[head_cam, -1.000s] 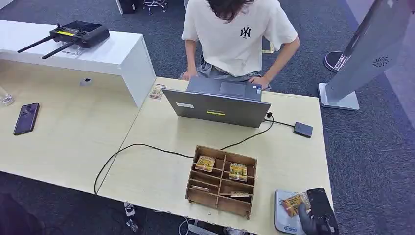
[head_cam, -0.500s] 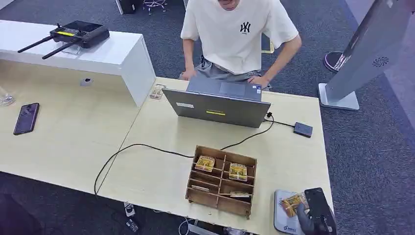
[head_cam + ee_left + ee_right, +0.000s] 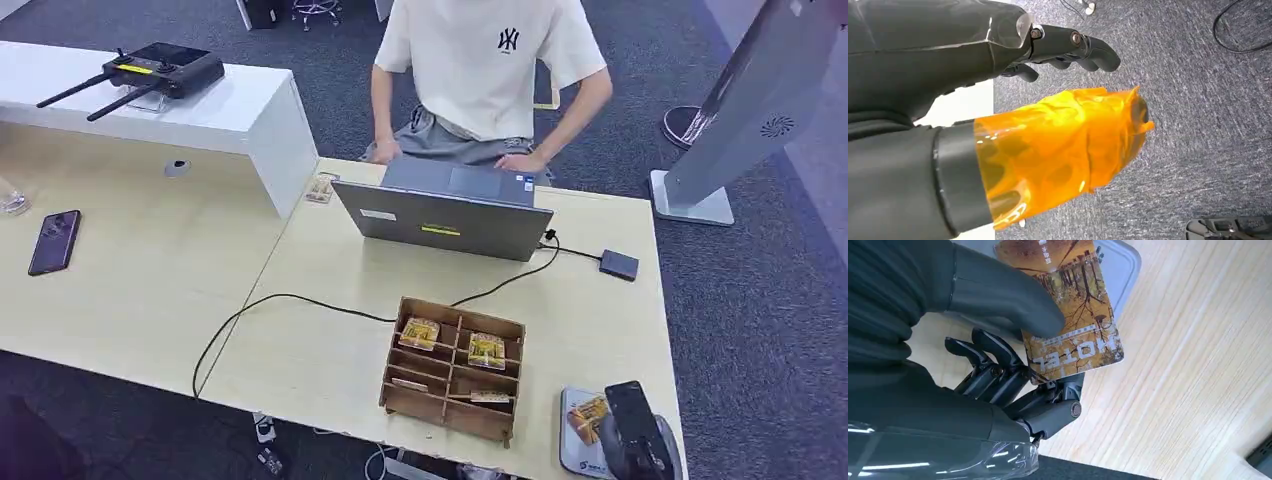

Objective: Pass the card to the sensor for recognition and then transmit it.

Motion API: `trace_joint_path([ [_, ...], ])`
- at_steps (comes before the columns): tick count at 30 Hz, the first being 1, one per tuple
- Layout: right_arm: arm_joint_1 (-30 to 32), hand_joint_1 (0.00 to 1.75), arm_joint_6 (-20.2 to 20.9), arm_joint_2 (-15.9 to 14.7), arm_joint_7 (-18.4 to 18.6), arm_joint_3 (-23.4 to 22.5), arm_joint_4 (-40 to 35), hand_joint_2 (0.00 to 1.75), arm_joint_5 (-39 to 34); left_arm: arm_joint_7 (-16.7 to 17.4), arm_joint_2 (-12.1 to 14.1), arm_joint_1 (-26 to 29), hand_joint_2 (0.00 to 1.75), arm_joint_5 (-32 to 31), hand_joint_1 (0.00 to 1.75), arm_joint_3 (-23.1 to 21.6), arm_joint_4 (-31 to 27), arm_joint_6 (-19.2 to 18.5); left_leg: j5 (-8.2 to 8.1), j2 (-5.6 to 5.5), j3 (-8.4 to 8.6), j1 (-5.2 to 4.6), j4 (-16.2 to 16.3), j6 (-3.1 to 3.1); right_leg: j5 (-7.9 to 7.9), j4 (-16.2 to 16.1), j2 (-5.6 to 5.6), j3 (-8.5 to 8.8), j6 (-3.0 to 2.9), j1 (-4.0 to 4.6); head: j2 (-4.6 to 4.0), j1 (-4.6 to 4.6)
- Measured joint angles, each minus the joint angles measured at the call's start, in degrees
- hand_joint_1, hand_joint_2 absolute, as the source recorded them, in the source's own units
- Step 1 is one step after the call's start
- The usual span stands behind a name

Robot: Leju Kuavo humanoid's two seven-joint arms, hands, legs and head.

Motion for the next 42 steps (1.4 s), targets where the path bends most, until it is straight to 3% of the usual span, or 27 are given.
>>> trace_joint_path([
  [9, 0.01, 1.75, -0.33, 0.02, 1.77, 0.90, -0.48, 1.75, 3.23, 0.42, -0.02, 0.00, 0.00, -0.09, 0.00, -0.02, 0.00, -0.11, 0.00, 0.00, 0.01, 0.00, 0.00, 0.00, 0.00, 0.00, 0.00, 0.01, 0.00, 0.00, 0.00, 0.00],
  [24, 0.17, 1.75, 0.09, 0.18, 1.46, 0.94, -0.96, 1.75, 3.03, 0.46, -0.04, 0.00, 0.00, -0.09, 0.00, 0.00, 0.00, -0.13, 0.00, 0.00, 0.01, 0.00, 0.00, 0.00, 0.00, 0.00, 0.00, 0.02, 0.00, 0.00, 0.00, 0.00],
  [42, 6.86, 1.75, -3.02, 0.37, -7.94, 0.94, -14.85, 1.75, -7.46, -0.33, -0.07, 0.12, 0.00, 1.77, 0.00, 0.81, 0.00, -0.15, -0.01, -0.02, -0.08, 0.00, 0.00, 0.00, -0.02, 0.00, -0.02, -0.06, -0.01, 0.00, 0.00, 0.00],
])
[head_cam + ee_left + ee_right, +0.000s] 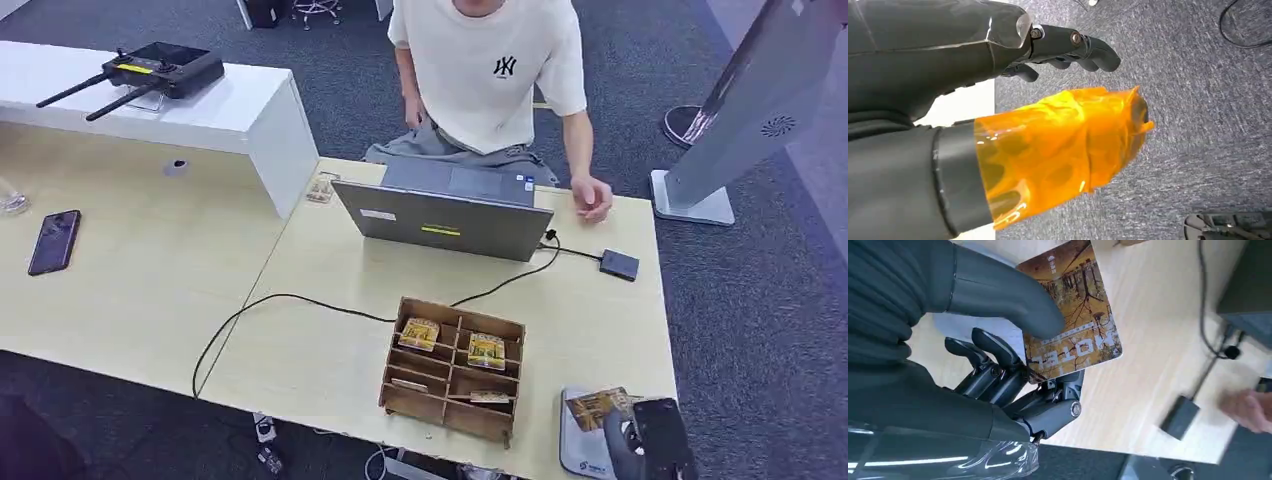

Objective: Pass the card to the sensor for recognition and then transmit it.

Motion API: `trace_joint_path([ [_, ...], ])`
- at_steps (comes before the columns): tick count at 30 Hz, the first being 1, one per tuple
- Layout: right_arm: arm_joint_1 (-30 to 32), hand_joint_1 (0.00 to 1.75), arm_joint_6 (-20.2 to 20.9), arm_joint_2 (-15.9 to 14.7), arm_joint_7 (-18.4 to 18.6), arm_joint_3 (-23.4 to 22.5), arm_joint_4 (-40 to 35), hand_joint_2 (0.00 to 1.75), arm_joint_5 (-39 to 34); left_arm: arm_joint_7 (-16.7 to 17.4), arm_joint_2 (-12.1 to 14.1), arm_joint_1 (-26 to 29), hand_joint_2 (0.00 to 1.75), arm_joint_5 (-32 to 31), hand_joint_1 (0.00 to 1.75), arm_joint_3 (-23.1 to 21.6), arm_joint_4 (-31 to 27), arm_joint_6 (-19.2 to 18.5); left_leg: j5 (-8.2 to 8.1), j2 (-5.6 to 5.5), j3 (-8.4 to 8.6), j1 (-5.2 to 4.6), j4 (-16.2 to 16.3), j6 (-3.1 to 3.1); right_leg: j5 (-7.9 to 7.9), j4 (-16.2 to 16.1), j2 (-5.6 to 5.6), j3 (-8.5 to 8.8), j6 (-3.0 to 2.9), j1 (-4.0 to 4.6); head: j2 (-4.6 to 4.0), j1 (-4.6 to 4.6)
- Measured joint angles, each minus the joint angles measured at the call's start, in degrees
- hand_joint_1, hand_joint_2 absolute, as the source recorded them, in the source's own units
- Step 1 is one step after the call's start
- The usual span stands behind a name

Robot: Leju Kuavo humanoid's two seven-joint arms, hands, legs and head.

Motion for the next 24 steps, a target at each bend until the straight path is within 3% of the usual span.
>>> trace_joint_path([
  [6, 1.60, 1.75, 0.22, -0.02, -2.14, 0.02, -4.87, 1.75, -2.91, -0.37, -0.02, 0.07, 0.00, 0.53, 0.00, 0.83, 0.00, -0.35, 0.00, 0.00, -0.01, 0.00, 0.00, 0.00, 0.00, 0.00, 0.01, 0.00, 0.00, 0.00, 0.00, 0.00],
  [9, 1.59, 1.75, 2.22, -0.59, -5.06, 1.11, -6.26, 1.75, -7.57, -0.92, -0.02, 0.13, 0.00, 1.16, 0.00, 1.33, 0.00, -0.50, 0.00, 0.01, -0.01, 0.00, 0.00, 0.00, 0.00, 0.00, 0.02, 0.00, 0.00, 0.00, 0.00, 0.00],
  [14, 1.60, 1.75, 6.25, -3.69, -11.60, 4.70, -9.57, 1.75, -17.85, -2.29, 0.02, 0.19, 0.00, 0.98, 0.00, 2.36, 0.00, -1.09, 0.00, 0.00, -0.01, 0.00, 0.00, 0.00, 0.00, 0.00, 0.00, 0.00, 0.00, 0.00, 0.00, 0.00],
  [24, 0.43, 1.75, 8.70, -9.16, -15.06, 11.24, -13.39, 1.75, -20.26, -2.97, 0.13, 0.06, 0.00, -1.27, 0.00, 2.43, 0.00, -1.77, 0.00, 0.01, -0.04, 0.00, 0.00, 0.00, 0.01, 0.00, 0.01, 0.00, 0.00, 0.00, 0.00, 0.00],
])
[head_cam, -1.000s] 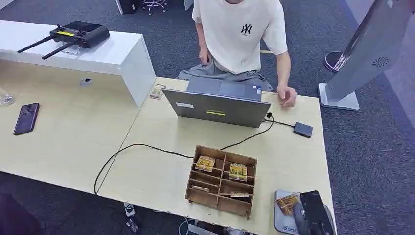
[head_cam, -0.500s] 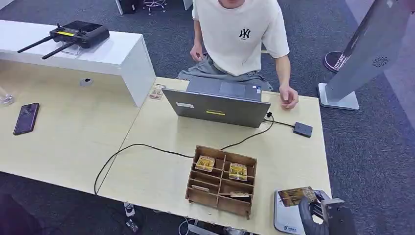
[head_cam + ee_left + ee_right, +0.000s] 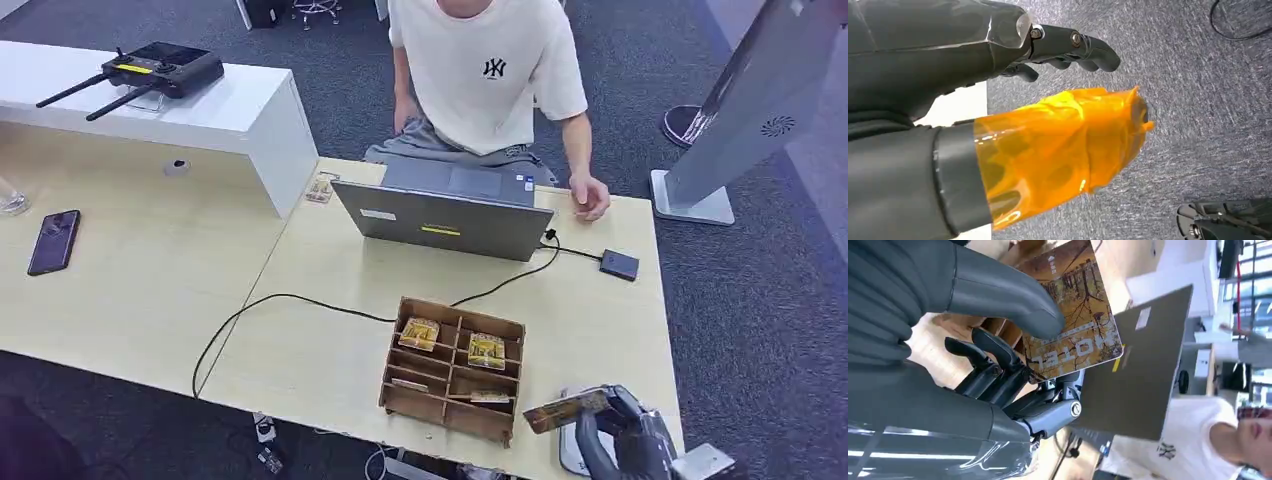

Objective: Pass the card to the sensor for recognition and then transmit it.

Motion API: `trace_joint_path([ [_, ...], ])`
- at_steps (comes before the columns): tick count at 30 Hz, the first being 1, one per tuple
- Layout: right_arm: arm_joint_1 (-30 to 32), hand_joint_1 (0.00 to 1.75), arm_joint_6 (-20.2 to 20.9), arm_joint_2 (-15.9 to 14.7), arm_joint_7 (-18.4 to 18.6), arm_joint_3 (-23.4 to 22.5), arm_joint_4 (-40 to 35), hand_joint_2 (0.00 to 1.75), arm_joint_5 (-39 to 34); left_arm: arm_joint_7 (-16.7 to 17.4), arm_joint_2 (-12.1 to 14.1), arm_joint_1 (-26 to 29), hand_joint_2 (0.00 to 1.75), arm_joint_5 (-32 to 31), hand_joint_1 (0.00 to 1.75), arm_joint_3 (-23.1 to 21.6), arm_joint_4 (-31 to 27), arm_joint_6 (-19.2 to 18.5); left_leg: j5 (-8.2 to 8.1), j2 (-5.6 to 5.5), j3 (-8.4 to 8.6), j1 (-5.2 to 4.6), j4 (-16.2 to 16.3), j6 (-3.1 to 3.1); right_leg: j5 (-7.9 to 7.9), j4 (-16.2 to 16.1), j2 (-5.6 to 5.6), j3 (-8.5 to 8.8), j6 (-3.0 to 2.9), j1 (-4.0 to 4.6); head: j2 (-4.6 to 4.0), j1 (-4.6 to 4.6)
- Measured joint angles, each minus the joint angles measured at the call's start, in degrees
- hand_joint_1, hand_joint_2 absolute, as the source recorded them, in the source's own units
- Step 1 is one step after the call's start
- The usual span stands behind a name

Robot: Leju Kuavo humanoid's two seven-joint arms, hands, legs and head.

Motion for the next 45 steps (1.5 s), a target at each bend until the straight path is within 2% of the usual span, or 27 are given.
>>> trace_joint_path([
  [4, -3.55, 1.75, 2.21, -0.83, 0.63, 2.69, 0.00, 1.75, 1.53, -0.04, 0.02, -0.18, 0.00, -0.74, 0.00, -0.04, 0.00, -0.07, 0.01, 0.02, 0.05, 0.00, 0.00, 0.00, 0.01, 0.02, 0.00, 0.01, 0.00, 0.00, 0.00, 0.00],
  [9, -8.83, 1.75, 6.16, -0.76, 3.45, 5.09, 0.63, 1.75, 4.11, -0.17, 0.26, -0.39, 0.00, -2.01, 0.00, -0.44, 0.00, -0.13, 0.04, 0.04, 0.06, 0.00, 0.00, -0.02, 0.02, 0.06, 0.01, 0.00, -0.01, 0.00, 0.00, 0.00],
  [14, -15.00, 1.75, 7.65, 1.22, 6.49, 7.06, 2.73, 1.75, 5.46, -0.09, 0.46, -1.00, 0.00, -3.34, 0.00, -1.46, 0.00, -0.68, 0.09, 0.04, 0.06, 0.00, 0.00, -0.03, 0.02, 0.09, 0.01, 0.00, -0.02, 0.00, 0.00, 0.00],
  [25, -29.03, 1.75, 5.13, 6.78, 14.50, 9.33, 11.04, 1.75, 8.90, 1.55, 0.48, -2.14, 0.00, -5.60, 0.00, -4.18, 0.00, -1.79, 0.12, 0.04, 0.05, 0.00, 0.01, -0.02, 0.06, 0.12, 0.02, -0.01, -0.01, 0.00, 0.00, 0.00],
  [29, -34.95, 1.75, 2.86, 8.51, 18.89, 9.70, 15.65, 1.75, 14.67, 2.54, 0.46, -2.63, 0.00, -6.01, 0.00, -5.20, 0.00, -2.27, 0.15, 0.01, 0.05, 0.00, 0.01, 0.01, 0.07, 0.11, 0.01, 0.00, -0.01, 0.00, 0.00, 0.00],
  [31, -37.39, 1.75, 1.11, 9.31, 21.36, 9.94, 17.93, 1.75, 20.60, 3.19, 0.46, -2.79, 0.00, -6.21, 0.00, -5.95, 0.00, -2.38, 0.15, 0.00, 0.05, 0.00, 0.01, 0.00, 0.07, 0.12, 0.01, -0.01, -0.01, 0.00, 0.00, 0.00],
  [36, -41.82, 1.75, -0.37, 11.67, 26.21, 10.07, 23.02, 1.75, 33.89, 4.33, 0.37, -3.03, 0.00, -6.51, 0.00, -7.45, 0.00, -3.02, 0.15, 0.00, 0.05, 0.00, 0.02, 0.00, 0.07, 0.13, 0.01, -0.02, -0.01, 0.00, 0.00, 0.00],
  [45, -45.03, 1.75, -0.74, 15.70, 29.79, 8.94, 27.26, 1.75, 51.39, 6.62, 0.20, -3.42, 0.00, -6.88, 0.00, -9.73, -0.04, -4.94, 0.15, 0.00, 0.03, 0.00, 0.01, 0.00, 0.07, 0.13, 0.01, -0.05, -0.01, 0.00, 0.00, 0.00],
])
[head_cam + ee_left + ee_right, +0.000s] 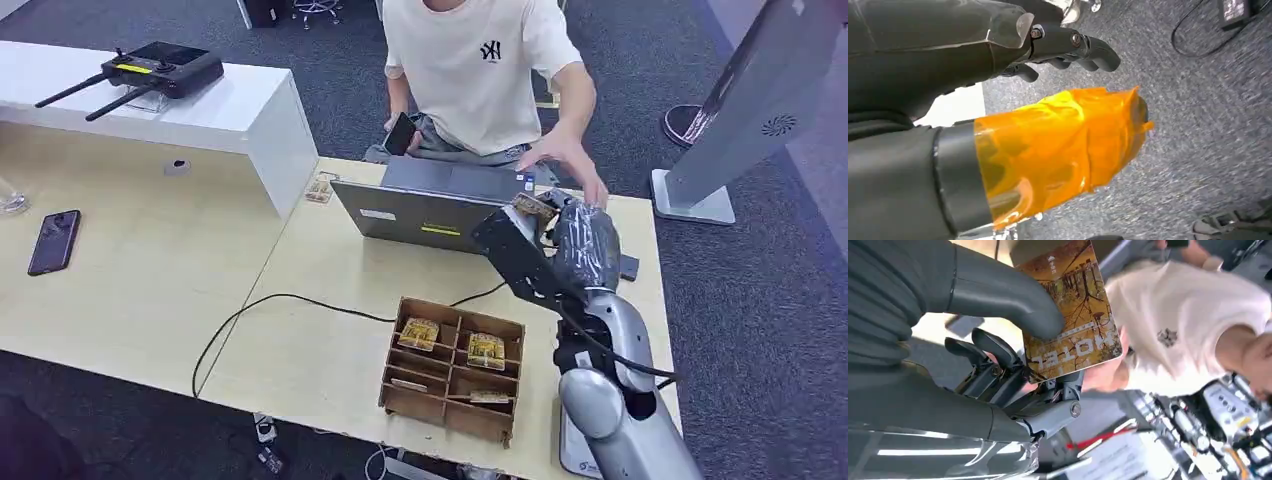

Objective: Pass the card to the sensor for recognition and then transmit it.

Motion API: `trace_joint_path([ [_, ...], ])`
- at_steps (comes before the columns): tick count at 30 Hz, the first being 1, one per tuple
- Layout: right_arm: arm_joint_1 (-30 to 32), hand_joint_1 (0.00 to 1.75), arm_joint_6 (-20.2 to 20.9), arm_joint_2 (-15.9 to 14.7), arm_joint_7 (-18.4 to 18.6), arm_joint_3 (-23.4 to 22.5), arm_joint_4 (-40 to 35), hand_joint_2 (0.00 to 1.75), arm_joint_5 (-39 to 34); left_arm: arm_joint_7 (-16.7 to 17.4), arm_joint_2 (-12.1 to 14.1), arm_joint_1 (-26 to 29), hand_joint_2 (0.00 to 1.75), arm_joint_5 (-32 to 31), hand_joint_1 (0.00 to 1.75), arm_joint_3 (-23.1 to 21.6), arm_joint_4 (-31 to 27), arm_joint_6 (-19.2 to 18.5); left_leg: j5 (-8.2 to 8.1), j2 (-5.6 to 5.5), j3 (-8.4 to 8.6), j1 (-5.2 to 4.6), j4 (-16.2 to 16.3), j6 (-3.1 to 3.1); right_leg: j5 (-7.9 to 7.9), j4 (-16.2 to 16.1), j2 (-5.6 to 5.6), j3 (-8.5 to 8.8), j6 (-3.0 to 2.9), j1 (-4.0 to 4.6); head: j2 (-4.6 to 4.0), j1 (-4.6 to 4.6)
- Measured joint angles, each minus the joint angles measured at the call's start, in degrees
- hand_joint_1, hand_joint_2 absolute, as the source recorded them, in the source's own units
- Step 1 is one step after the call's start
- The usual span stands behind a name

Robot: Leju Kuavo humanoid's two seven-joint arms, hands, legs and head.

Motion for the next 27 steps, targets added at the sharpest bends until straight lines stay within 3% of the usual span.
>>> trace_joint_path([
  [6, -0.78, 1.75, 0.00, 2.51, 0.50, -1.01, 1.18, 1.75, 10.29, 0.26, -0.31, -0.37, 0.00, -0.52, 0.00, -1.39, -0.57, -1.29, 0.00, -0.01, 0.00, 0.00, 0.00, 0.00, 0.00, 0.01, -0.01, 0.00, 0.00, 0.00, 0.00, 0.00],
  [17, -0.83, 1.75, 0.00, 3.65, 0.57, -1.64, 1.68, 1.75, 11.14, 0.26, -0.33, -0.49, 0.00, -0.63, 0.00, -2.01, -0.92, -1.42, 0.00, 0.00, 0.00, 0.00, 0.00, 0.00, 0.00, 0.01, 0.00, 0.00, 0.00, 0.00, 0.00, 0.02],
  [18, -0.83, 0.35, 0.02, 4.04, 0.41, -1.75, 1.86, 1.75, 11.58, 0.26, -0.31, -0.53, 0.00, -0.63, 0.00, -2.18, -0.94, -1.46, 0.00, 0.00, 0.00, 0.00, 0.00, 0.00, 0.00, 0.01, 0.00, 0.00, 0.00, 0.00, 0.00, 0.02],
  [19, -0.64, 0.00, 0.61, 4.90, -0.66, -2.21, 1.99, 1.75, 15.48, 0.20, -0.31, -0.52, 0.00, -0.66, 0.00, -2.60, -1.22, -1.84, 0.00, 0.00, 0.01, 0.00, 0.00, 0.00, 0.00, 0.01, 0.00, -0.02, 0.00, 0.00, 0.00, 0.00],
  [27, 3.84, 0.00, 1.29, 6.01, -3.39, -4.57, 0.32, 1.75, 19.25, 0.02, -0.28, -0.24, 0.00, -0.72, 0.00, -3.39, -2.10, -2.16, 0.00, -0.02, 0.00, 0.00, 0.00, 0.00, 0.00, 0.00, 0.00, -0.02, 0.00, 0.00, 0.00, 0.00],
])
